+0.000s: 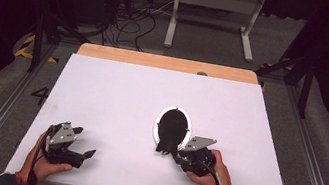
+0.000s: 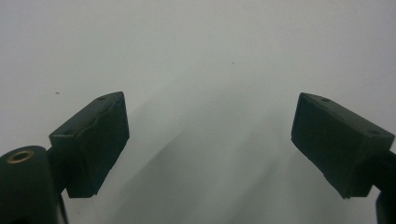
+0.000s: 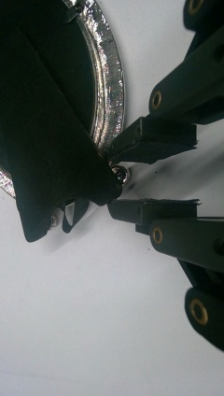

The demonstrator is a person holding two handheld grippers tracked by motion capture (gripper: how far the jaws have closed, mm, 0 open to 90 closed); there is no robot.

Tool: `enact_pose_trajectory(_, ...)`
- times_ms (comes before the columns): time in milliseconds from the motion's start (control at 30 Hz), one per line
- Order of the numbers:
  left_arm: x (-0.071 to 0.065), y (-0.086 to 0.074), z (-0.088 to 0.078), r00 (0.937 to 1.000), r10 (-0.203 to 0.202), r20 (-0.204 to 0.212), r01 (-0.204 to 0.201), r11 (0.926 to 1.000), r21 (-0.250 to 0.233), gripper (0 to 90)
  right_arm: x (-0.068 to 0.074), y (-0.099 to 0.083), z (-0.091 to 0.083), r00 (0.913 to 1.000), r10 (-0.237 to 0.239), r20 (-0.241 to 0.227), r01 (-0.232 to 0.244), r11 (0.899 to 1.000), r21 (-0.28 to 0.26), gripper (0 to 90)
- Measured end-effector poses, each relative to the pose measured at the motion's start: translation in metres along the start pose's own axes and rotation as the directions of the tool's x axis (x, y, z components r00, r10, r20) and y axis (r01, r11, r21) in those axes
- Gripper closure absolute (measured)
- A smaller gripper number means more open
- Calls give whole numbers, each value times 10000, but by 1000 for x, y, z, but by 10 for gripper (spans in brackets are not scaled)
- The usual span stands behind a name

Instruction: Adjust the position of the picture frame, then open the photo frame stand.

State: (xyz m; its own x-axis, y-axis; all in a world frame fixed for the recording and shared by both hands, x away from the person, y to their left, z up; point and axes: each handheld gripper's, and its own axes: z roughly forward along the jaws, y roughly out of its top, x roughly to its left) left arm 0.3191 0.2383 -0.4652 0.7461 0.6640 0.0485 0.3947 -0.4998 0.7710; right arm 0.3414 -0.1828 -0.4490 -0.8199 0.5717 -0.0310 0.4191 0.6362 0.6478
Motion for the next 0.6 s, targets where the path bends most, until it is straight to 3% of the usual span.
enact_pose_trajectory(267,2,-2,-3,9998,-183,-84,182,9998,-92,130,0,-2,0,10000,10,-19,-10,9999,-137,705)
enact_pose_trajectory(600,1,-1,2,10000,-31,29,31,10000,77,130,-1,-3,0,10000,-51,69,53,9996,-285,665)
